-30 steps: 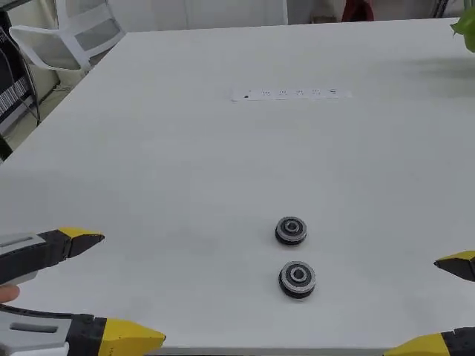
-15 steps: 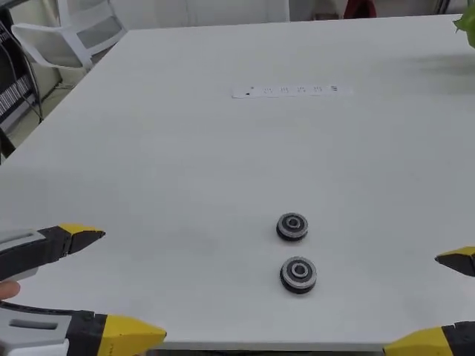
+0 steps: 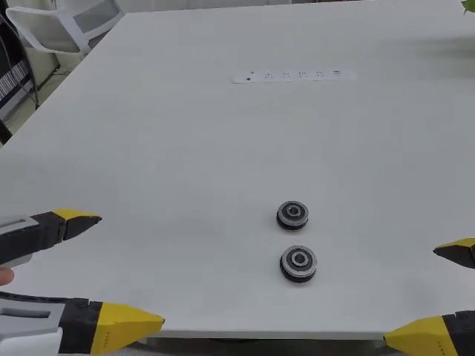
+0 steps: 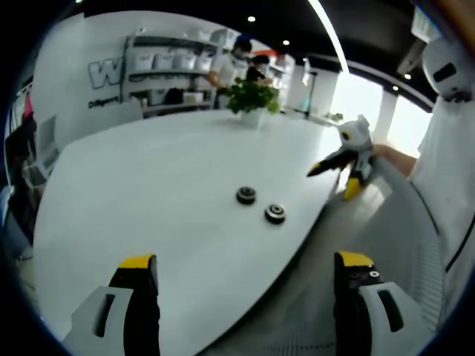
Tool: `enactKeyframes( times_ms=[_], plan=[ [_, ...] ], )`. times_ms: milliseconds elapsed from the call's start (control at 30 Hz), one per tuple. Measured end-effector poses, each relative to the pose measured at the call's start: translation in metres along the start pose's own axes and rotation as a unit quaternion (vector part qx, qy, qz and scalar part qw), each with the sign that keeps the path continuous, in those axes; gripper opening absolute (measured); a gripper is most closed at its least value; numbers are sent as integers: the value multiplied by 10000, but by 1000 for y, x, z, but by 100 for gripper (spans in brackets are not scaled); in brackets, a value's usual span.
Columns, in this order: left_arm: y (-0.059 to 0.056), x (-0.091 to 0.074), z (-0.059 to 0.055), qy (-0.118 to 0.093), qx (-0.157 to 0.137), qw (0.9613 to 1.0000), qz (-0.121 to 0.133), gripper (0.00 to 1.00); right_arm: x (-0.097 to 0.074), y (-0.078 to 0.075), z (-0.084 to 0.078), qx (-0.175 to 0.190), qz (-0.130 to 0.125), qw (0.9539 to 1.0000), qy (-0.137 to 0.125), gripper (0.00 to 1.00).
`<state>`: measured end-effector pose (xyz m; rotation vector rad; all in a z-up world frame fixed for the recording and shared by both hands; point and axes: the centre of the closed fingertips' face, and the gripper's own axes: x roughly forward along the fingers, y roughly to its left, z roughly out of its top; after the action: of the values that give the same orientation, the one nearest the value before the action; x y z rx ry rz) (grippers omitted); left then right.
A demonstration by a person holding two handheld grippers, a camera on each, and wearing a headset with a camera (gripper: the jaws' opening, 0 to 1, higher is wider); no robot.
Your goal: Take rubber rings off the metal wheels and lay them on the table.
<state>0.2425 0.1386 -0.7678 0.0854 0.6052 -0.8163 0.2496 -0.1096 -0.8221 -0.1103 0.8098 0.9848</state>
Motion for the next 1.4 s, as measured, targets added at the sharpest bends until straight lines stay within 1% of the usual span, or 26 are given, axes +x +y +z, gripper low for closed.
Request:
enactKeyframes(
  times_ms=[100,167,267,400,567,633,700,800,833,933,1033,1100,1167,1233,1367,1400],
  plan=[
    [0,1,1,34,-3,10000,-10,100,3,0,0,-35,80,10000,20,94],
    [1,3,5,48,52,10000,5,100,5,1,1,-88,118,9999,29,94],
    [1,4,13,23,153,9999,-7,98,8,2,2,-101,185,9998,31,93],
    [0,7,22,-4,255,9997,-41,99,11,1,6,-155,219,9996,-8,92],
    [-8,15,36,-19,447,9988,-180,98,14,-2,14,-203,253,9993,-165,89],
    [-12,20,40,28,541,9982,-268,98,15,-3,18,-238,285,9990,-231,86],
    [-15,25,43,94,623,9975,-311,99,17,-4,22,-351,300,9984,-312,83],
    [-18,32,48,142,769,9961,-421,98,19,-4,31,-467,321,9972,-481,76],
    [-20,36,52,134,815,9956,-452,98,20,-4,37,-525,340,9962,-607,74],
    [-25,44,60,76,943,9940,-553,97,22,-2,46,-645,419,9939,-791,69],
    [-30,52,69,-19,1037,9924,-669,94,25,1,53,-755,510,9914,-944,67],
    [-35,59,75,-84,1103,9908,-781,91,28,2,56,-809,548,9904,-980,64],
    [-39,65,79,-98,1173,9890,-896,87,31,3,58,-882,585,9893,-1004,60],
    [-43,72,84,-139,1227,9876,-968,86,35,3,59,-912,635,9886,-1014,58],
    [-48,85,88,-184,1353,9851,-1049,81,42,4,59,-1024,707,9871,-1006,55],
    [-50,89,89,-208,1412,9837,-1094,78,44,4,60,-1043,717,9868,-1011,53]
  ],
)
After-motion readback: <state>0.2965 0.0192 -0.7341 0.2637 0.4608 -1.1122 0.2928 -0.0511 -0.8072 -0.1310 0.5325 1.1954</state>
